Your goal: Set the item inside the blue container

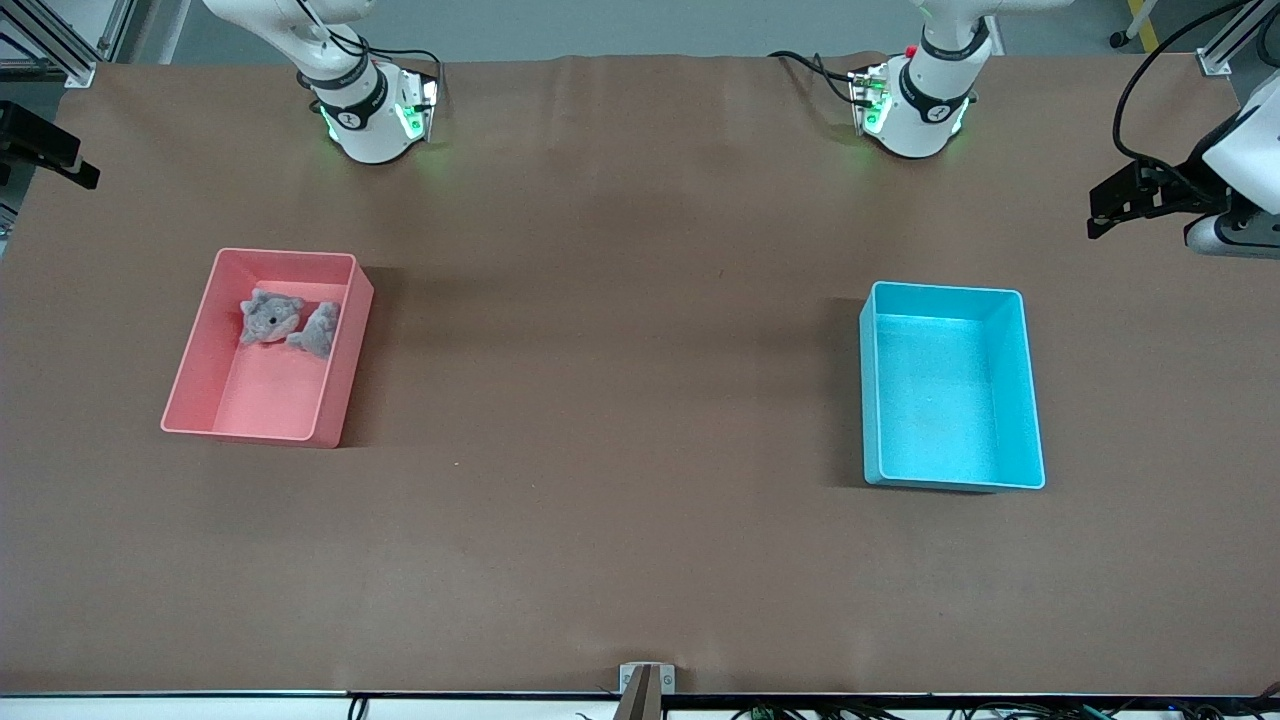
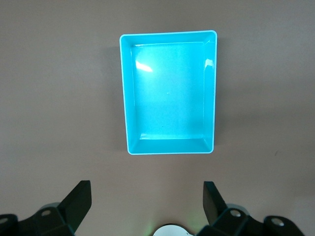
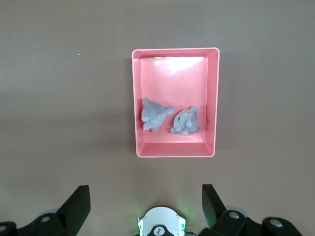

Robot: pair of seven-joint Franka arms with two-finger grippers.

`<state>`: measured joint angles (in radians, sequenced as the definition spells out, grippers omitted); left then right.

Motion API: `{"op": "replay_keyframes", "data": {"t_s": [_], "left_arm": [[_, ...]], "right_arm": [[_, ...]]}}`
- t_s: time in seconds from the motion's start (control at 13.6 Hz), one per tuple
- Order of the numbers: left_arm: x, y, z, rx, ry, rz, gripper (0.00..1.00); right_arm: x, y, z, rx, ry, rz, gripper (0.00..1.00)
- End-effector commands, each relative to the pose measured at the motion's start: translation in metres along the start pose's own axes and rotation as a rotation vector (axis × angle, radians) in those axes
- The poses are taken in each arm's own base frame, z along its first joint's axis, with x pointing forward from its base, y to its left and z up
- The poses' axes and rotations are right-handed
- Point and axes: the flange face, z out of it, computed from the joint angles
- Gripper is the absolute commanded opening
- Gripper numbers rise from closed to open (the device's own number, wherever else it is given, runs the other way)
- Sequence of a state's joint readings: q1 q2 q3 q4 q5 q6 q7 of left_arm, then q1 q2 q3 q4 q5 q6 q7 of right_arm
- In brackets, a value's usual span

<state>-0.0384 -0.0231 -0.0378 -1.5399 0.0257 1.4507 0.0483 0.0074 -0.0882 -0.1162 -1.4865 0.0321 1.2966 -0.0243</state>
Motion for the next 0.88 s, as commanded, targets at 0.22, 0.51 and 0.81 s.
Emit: {"op": "replay_keyframes", "data": {"t_s": [0.22, 0.51, 0.81], "left_arm": [[0.003, 0.005, -0.008, 0.004, 0.003, -0.003, 1.00], [0.006, 0.001, -0.005, 0.004, -0.003, -0.004, 1.00], [0.007, -0.005, -0.009, -0.004, 0.006, -0.007, 1.00]], "right_arm": [[-0.009, 0.001, -0.002, 0.007, 0.002, -0.003, 1.00], [0.025, 0.004, 0.033, 0.010, -0.076, 0.015, 1.00], [0.081, 0.041, 0.112, -0.005, -0.208, 0.050, 1.00]]}}
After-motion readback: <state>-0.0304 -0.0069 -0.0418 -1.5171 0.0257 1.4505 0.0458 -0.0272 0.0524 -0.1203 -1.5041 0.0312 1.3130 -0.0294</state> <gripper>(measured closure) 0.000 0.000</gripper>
